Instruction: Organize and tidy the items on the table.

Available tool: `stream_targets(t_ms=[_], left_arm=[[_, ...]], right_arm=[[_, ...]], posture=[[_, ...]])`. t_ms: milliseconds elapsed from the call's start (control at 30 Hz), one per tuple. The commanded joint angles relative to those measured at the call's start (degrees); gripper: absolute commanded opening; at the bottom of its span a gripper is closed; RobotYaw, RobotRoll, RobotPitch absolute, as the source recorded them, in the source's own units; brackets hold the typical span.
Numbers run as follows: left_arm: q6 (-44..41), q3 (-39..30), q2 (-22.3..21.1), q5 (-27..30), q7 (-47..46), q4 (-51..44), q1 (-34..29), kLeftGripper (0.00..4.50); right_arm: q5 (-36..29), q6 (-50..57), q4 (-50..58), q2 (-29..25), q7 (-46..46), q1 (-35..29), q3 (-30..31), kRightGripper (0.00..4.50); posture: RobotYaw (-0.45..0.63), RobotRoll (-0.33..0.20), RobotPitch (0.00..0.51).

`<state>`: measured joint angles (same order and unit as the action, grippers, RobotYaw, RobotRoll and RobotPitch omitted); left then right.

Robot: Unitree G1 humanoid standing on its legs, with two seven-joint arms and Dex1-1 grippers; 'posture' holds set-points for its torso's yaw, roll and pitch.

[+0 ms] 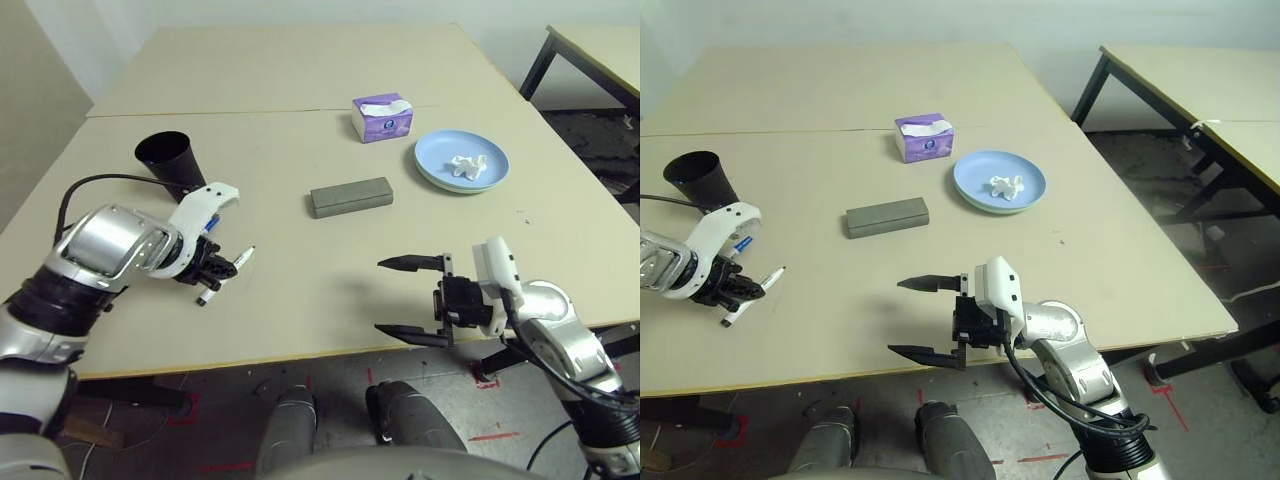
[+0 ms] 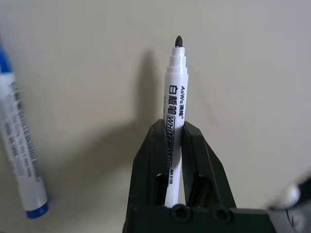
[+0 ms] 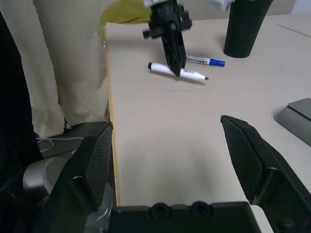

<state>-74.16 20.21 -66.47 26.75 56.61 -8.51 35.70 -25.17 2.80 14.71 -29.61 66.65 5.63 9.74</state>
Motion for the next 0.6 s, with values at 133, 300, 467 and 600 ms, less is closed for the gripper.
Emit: stream_targets(t_ms=[133, 300, 467, 600], left_arm=[[6.43, -7.44, -2.67, 1.56, 6.4, 2.62, 2.82, 0.27], [10.57, -15.94, -3.3, 4.6, 9.69, 3.35, 0.64, 0.27], [10.14, -25.92, 0.08, 6.93, 5.66, 6.49, 0.78, 0.27], [10.65, -32.06, 4.01, 6.72, -0.76, 9.21, 2.51, 0.27]], right_arm=[[-0.81, -0.4, -2.1, 0.17, 0.67, 0.87, -0.25, 4.5], [-0.83, -0.58, -3.76, 0.55, 1.28, 2.33, -0.16, 4.5], [-0.57, -0.95, -5.66, 0.87, 1.6, 4.38, -0.42, 4.5], [-0.6, -0.89, -6.18, 1.01, 1.47, 5.06, -0.51, 4.5]], posture=[[-0.1, 0.0, 0.125], [-0.07, 0.0, 0.127], [-0.05, 0.0, 0.125], [-0.04, 0.0, 0.125]])
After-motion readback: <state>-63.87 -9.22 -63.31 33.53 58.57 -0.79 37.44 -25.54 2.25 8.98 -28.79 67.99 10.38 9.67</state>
